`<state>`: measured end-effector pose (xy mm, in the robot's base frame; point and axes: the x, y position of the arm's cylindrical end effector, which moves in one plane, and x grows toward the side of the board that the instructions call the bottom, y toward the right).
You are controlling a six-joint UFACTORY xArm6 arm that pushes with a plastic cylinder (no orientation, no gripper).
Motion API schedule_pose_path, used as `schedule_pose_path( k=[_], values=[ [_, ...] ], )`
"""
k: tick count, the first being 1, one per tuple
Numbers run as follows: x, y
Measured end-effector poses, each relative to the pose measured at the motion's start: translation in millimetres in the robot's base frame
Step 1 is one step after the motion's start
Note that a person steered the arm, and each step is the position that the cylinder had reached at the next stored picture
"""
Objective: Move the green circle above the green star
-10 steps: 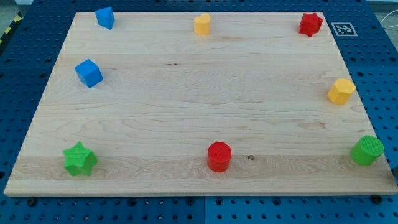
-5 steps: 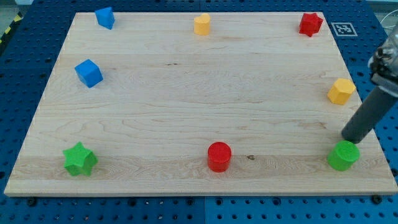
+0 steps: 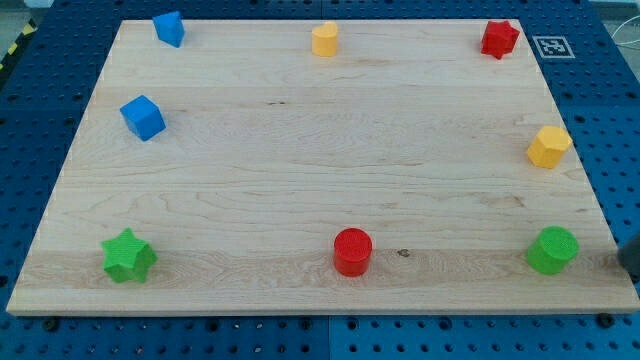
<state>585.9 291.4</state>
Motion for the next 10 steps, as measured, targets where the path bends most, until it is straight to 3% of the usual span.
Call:
schedule_pose_path(
  k=[5,8,10],
  values=[
    [-9.4,-165.5],
    [-8.3,-111.7],
    [-37.2,-131.3]
  ],
)
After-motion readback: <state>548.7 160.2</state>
